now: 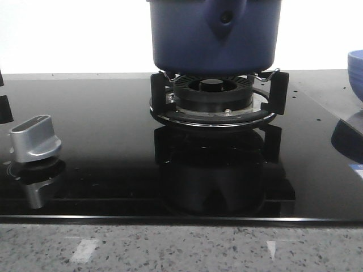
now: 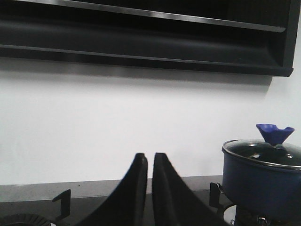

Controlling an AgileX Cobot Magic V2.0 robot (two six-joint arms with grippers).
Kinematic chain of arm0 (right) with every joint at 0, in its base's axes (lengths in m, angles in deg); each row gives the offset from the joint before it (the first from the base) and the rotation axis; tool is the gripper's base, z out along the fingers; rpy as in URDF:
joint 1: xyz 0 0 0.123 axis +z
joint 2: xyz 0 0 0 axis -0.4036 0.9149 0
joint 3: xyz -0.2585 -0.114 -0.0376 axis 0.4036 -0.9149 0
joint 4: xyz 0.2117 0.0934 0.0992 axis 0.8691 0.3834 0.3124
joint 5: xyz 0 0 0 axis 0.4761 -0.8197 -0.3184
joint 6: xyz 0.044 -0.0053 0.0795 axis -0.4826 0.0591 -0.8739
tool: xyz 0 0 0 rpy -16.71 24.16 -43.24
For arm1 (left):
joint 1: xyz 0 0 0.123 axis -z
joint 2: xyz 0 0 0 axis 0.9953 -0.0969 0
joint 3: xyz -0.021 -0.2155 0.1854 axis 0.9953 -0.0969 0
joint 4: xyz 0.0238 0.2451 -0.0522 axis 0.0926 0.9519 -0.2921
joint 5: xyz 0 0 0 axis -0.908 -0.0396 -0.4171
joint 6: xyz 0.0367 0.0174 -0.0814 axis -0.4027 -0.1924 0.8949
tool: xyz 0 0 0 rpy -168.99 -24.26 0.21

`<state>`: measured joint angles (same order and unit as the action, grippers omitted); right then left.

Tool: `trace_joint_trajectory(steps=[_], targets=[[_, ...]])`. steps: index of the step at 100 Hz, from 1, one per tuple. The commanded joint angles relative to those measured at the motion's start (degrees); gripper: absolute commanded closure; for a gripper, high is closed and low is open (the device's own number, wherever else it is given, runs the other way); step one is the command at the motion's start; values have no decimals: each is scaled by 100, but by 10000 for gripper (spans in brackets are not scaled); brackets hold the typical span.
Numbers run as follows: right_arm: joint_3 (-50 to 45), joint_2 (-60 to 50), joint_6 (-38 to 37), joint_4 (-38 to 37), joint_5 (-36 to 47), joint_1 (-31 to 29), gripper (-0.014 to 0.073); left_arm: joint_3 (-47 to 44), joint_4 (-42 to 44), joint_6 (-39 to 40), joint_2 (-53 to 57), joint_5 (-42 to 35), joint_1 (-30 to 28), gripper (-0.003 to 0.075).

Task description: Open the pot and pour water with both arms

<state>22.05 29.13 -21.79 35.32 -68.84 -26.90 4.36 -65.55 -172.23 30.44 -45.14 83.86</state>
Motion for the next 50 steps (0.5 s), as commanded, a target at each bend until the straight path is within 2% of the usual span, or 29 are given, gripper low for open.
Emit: trace_joint_trajectory(steps=[1,50], targets=[[143,50,47,154,250,-6,649,81,-189,0,-63,-35,46,741],[143,50,47,154,250,-6,650,44,-189,0,-63,-35,46,741]])
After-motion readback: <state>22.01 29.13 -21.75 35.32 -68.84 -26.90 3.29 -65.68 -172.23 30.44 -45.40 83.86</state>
